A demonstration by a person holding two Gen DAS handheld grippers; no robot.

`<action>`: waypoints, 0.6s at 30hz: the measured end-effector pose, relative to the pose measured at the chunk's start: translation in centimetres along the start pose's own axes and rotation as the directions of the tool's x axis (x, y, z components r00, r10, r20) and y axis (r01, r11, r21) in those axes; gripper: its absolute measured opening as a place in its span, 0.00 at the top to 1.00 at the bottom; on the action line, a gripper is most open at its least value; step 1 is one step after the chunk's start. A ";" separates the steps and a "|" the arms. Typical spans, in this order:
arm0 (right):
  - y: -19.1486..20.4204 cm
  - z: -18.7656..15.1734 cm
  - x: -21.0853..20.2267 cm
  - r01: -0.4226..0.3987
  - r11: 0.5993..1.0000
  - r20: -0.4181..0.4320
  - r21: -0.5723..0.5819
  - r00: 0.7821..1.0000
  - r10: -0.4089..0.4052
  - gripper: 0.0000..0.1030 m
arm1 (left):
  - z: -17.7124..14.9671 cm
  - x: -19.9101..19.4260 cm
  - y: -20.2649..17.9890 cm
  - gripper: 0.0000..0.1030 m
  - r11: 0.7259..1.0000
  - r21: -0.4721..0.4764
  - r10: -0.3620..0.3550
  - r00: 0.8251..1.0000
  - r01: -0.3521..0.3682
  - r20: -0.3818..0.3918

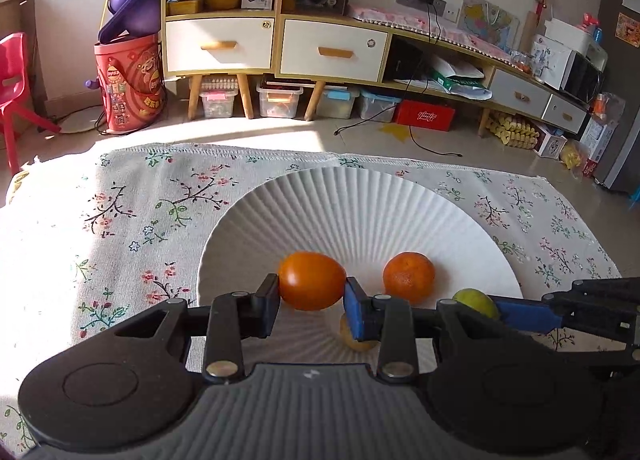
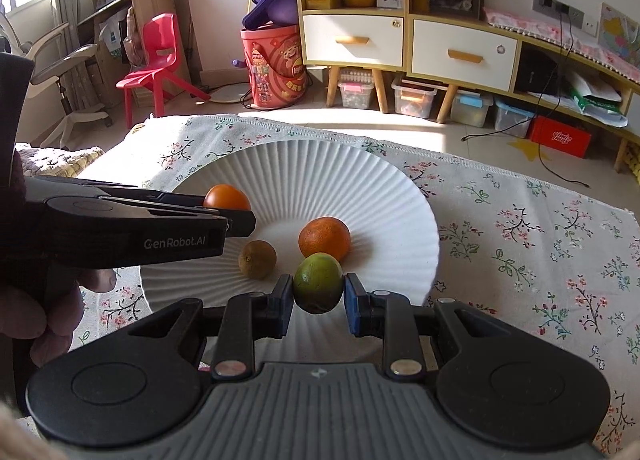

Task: Organize fruits
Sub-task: 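Carry the orange fruit with the left gripper while the right gripper carries the lime over the plate, then open both grippers to release the orange fruit and lime into the plate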

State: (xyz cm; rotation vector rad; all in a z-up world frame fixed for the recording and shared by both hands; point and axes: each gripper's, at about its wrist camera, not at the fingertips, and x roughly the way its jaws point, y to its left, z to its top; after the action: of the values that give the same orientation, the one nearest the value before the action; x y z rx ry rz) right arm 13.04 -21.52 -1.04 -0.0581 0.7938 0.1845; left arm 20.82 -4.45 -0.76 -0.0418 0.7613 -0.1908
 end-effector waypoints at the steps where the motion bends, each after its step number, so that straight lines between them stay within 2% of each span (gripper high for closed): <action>1: -0.1 0.1 0.2 0.003 1.000 -0.002 0.002 1.000 -0.003 0.76 | 0.0 0.1 -0.1 0.82 1.000 0.006 -0.001 1.000 0.001 -0.001; 18: 0.0 -0.2 0.7 0.003 1.000 -0.003 -0.022 1.000 -0.003 0.76 | -0.2 -0.1 -0.5 0.80 0.998 0.065 -0.002 1.000 0.003 -0.003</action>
State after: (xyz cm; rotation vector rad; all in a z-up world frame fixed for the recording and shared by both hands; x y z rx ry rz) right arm 13.36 -21.43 -1.70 -0.0801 0.7947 0.1900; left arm 20.53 -4.93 -0.84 0.0191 0.7571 -0.2179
